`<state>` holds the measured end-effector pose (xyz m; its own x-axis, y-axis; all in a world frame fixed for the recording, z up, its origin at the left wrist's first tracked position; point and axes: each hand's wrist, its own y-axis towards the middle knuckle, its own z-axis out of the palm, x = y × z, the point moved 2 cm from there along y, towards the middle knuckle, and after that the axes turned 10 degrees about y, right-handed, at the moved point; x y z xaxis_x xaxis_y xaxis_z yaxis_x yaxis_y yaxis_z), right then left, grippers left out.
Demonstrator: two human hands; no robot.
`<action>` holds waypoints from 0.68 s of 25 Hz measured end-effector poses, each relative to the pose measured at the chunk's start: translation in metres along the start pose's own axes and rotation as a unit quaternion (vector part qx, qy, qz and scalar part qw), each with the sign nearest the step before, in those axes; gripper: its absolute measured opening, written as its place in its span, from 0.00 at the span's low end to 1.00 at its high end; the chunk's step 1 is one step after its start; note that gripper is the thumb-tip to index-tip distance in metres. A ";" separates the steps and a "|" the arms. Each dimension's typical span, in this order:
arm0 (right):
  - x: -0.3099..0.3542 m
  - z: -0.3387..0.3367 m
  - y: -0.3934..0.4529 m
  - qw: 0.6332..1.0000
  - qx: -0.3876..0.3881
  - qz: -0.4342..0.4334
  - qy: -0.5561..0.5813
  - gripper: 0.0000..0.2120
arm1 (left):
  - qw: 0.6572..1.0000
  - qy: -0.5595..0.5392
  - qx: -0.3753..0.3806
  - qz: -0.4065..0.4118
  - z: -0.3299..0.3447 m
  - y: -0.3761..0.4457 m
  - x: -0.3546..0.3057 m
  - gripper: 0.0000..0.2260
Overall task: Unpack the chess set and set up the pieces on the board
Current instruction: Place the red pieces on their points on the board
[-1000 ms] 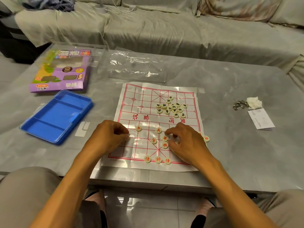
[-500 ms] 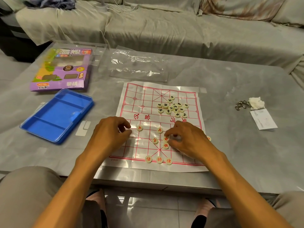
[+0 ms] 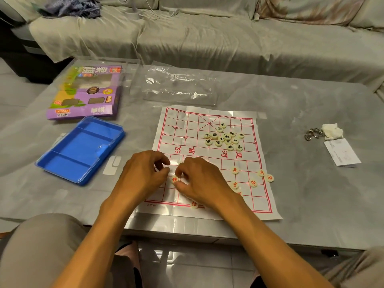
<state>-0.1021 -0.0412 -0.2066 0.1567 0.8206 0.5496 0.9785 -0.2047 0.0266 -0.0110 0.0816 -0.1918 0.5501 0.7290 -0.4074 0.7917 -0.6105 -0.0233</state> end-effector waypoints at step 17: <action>-0.055 -0.032 -0.041 0.998 0.017 0.058 -0.027 0.13 | 0.976 0.044 0.036 0.209 0.040 -0.004 -0.039 0.12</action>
<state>-0.1549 -0.0945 -0.2110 0.2751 0.8204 0.5013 0.9572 -0.2825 -0.0629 -0.0462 0.0436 -0.2125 0.8441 0.4336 -0.3153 0.4744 -0.8781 0.0625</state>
